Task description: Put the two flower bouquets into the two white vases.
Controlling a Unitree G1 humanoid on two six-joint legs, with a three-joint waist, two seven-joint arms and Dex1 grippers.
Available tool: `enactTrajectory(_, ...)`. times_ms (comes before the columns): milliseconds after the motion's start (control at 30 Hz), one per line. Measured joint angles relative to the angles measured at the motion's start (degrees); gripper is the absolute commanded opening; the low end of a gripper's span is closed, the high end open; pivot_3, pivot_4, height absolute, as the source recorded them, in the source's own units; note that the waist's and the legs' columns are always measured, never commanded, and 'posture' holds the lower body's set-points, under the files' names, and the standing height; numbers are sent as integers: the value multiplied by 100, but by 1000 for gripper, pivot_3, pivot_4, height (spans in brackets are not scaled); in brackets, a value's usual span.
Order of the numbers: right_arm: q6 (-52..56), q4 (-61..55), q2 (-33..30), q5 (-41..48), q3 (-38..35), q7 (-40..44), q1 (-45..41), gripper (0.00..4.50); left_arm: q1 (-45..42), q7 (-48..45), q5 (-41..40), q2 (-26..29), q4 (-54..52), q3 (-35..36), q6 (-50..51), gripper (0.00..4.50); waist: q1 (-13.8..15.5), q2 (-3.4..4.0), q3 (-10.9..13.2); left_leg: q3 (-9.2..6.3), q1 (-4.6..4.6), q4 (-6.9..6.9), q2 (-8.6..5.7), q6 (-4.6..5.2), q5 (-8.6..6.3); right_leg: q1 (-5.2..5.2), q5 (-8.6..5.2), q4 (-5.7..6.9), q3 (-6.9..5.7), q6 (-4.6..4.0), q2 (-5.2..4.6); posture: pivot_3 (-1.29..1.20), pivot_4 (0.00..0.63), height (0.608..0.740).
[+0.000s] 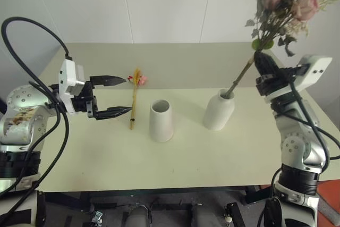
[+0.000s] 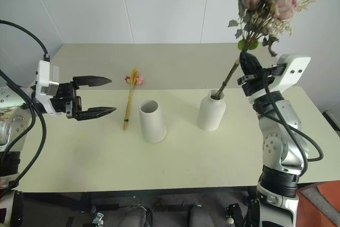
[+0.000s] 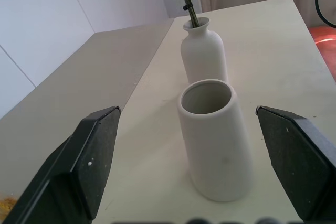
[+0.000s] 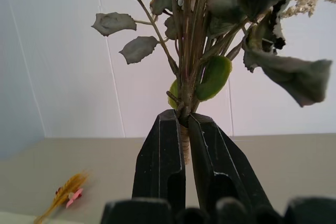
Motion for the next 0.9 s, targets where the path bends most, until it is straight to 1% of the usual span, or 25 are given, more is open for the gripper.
enactTrajectory(133, -368, -31, 9, -348, 322, 46, 284, 37, 75, 21, -9, 16, -4, 21, 1, 4500, 1, 0, 0, 0, 1, 0, 1, 0, 0, 0, -11, -2, 0, 16, 0, 0, 150, 740)
enactTrajectory(167, -459, -46, 17, -413, 379, 92, 342, 751, 91, 31, -9, 16, -4, 21, 2, 4500, -2, 0, 0, 0, -1, 0, 1, 0, 0, -1, -12, -3, 0, 18, 0, 0, 150, 740)
enactTrajectory(233, -529, -115, 22, -410, 430, 174, 415, 1314, 92, 49, -10, 17, -5, 22, 3, 4500, 0, 0, 0, 0, 0, 0, 1, 0, 0, 0, -12, -3, 0, 18, 0, 0, 150, 740)
enactTrajectory(333, -557, -471, 21, -230, 465, 367, 711, 2309, 92, 69, -10, 17, -2, 24, 2, 4500, 16, 0, 0, -1, -1, -3, 4, 0, 0, 0, -12, -7, -1, 18, 2, 0, 150, 740)
enactTrajectory(367, -547, -625, 16, -133, 479, 431, 843, 2712, 93, 111, -10, 17, -2, 26, 5, 4500, 27, 0, 0, -1, -1, -3, 4, 0, 0, 1, -12, -9, -1, 18, 2, 0, 150, 740)
enactTrajectory(433, -461, -913, -72, 55, 488, 535, 1097, 3361, 119, 288, 4, 9, 0, 68, 18, 4500, 58, 0, 0, 0, 0, -3, 5, 0, 0, 7, -12, -19, -3, 21, 2, 0, 150, 740)
enactTrajectory(533, -259, -1234, -308, 287, 465, 634, 1546, 4395, 135, 1123, 254, -183, -15, 125, 137, 4500, 98, -1, 0, 0, 5, -3, 8, -1, -1, 21, -15, -34, -7, 28, 2, 0, 150, 740)
enactTrajectory(567, -199, -1309, -366, 344, 453, 645, 1673, 4459, 139, 1490, 385, -278, -49, 125, 242, 4500, 113, -1, 0, -1, 3, -3, 8, -1, 0, 21, -14, -38, -8, 29, 2, 0, 150, 740)
enactTrajectory(633, -81, -1482, -564, 367, 435, 610, 1914, 4459, 136, 2545, 869, -492, -280, 87, 630, 4500, 134, -4, 1, -1, 1, -2, 7, -1, -1, 22, -13, -40, -8, 32, 2, 0, 150, 740)
enactTrajectory(700, 156, -1634, -805, 400, 306, 490, 1984, 4459, -36, 3612, 1288, -752, -409, 37, 1323, 4500, 140, -6, 2, -2, 1, -1, 3, -1, 0, 22, -11, -41, -7, 36, 2, 0, 150, 740)
enactTrajectory(767, 631, -1741, -1144, 694, 71, 349, 1972, 4459, -332, 4416, 1524, -993, -462, -17, 2054, 4500, 145, -10, 3, -3, 1, -1, 3, -1, 0, 25, -10, -41, -7, 37, 2, 0, 150, 740)
enactTrajectory(867, 1599, -1750, -1859, 1307, -208, 224, 1788, 4459, -926, 5157, 1626, -1287, -364, -30, 3158, 4500, 135, -13, 5, -4, 1, -2, 1, -1, 0, 23, -10, -43, -6, 37, 2, 0, 150, 740)
enactTrajectory(900, 2032, -1749, -2255, 1572, -241, 283, 1678, 4459, -1192, 5332, 1655, -1372, -214, -66, 3580, 4500, 129, -14, 5, -6, 1, -2, -1, -1, 0, 25, -10, -44, -7, 37, 2, 0, 150, 740)
